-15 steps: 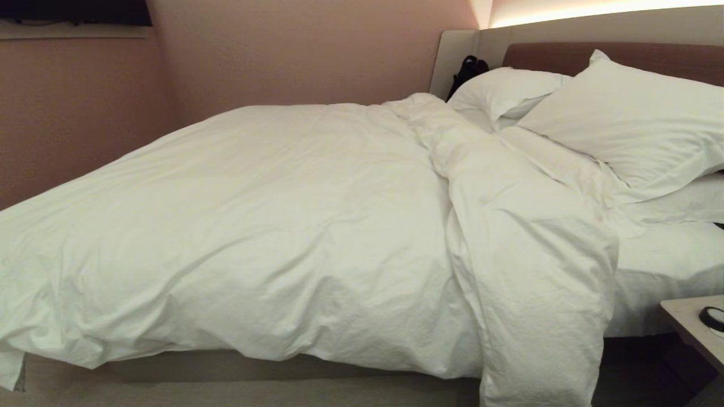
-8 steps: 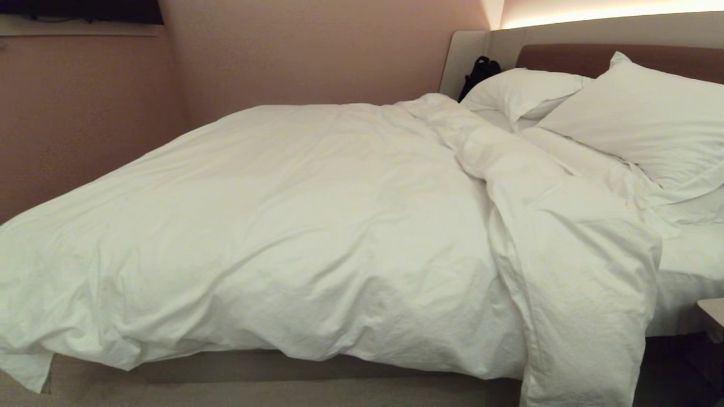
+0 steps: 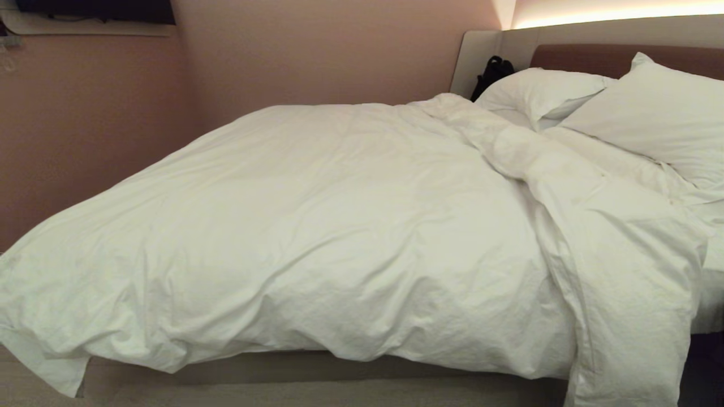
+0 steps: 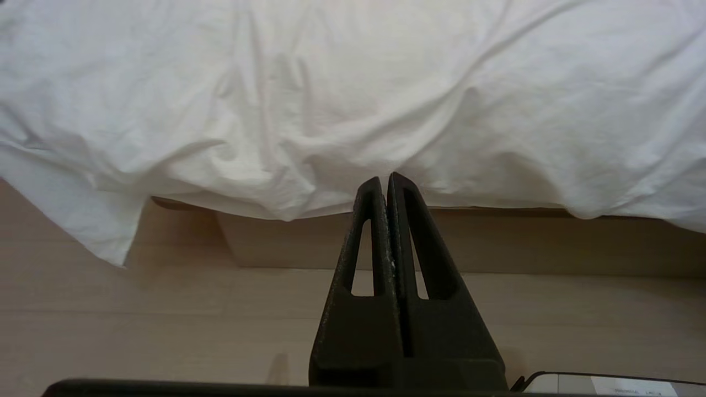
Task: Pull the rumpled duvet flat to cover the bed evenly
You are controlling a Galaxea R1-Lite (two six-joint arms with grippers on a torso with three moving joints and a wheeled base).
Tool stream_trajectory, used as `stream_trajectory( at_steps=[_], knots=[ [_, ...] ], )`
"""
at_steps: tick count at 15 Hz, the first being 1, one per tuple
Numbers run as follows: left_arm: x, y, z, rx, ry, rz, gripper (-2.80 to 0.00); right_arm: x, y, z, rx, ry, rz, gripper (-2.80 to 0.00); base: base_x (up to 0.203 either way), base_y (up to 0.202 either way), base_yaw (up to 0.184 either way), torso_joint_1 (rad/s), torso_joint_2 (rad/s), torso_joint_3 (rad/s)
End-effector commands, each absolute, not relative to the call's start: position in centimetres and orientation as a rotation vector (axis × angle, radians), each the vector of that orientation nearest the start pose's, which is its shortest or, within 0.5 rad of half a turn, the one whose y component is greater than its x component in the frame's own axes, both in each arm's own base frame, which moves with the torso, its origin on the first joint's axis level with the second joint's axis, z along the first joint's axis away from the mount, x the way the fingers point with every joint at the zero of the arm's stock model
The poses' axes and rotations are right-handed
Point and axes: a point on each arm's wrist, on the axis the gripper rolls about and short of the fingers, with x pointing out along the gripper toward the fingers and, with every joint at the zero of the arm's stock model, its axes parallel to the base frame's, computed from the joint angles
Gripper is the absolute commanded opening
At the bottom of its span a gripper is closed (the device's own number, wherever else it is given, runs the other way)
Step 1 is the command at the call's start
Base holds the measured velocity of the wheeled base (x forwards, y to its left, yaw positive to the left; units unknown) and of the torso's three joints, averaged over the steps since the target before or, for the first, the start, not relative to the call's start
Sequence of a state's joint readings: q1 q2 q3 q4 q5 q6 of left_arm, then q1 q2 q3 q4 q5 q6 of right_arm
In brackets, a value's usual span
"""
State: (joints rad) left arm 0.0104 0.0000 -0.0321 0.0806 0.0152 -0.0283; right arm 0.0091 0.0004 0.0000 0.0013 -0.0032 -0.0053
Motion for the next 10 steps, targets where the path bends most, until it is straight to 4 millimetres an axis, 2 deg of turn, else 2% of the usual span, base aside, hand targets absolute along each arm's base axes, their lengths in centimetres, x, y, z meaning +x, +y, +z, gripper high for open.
stream_trajectory(
  at_steps=[1,10],
  knots=[
    [-2.55,0.01,7.6,-0.029,0.049,0.027,-2.8,-2.28,-0.03,7.53,-0.006,0.002,0.006,-2.8,0.0,0.196,-0.005,0.006,0.0,0.006],
    [-2.54,0.0,7.6,-0.026,0.049,0.025,-2.8,-2.28,-0.03,7.53,-0.006,0.002,0.006,-2.8,0.0,0.195,0.0,0.002,0.0,0.001]
  ],
)
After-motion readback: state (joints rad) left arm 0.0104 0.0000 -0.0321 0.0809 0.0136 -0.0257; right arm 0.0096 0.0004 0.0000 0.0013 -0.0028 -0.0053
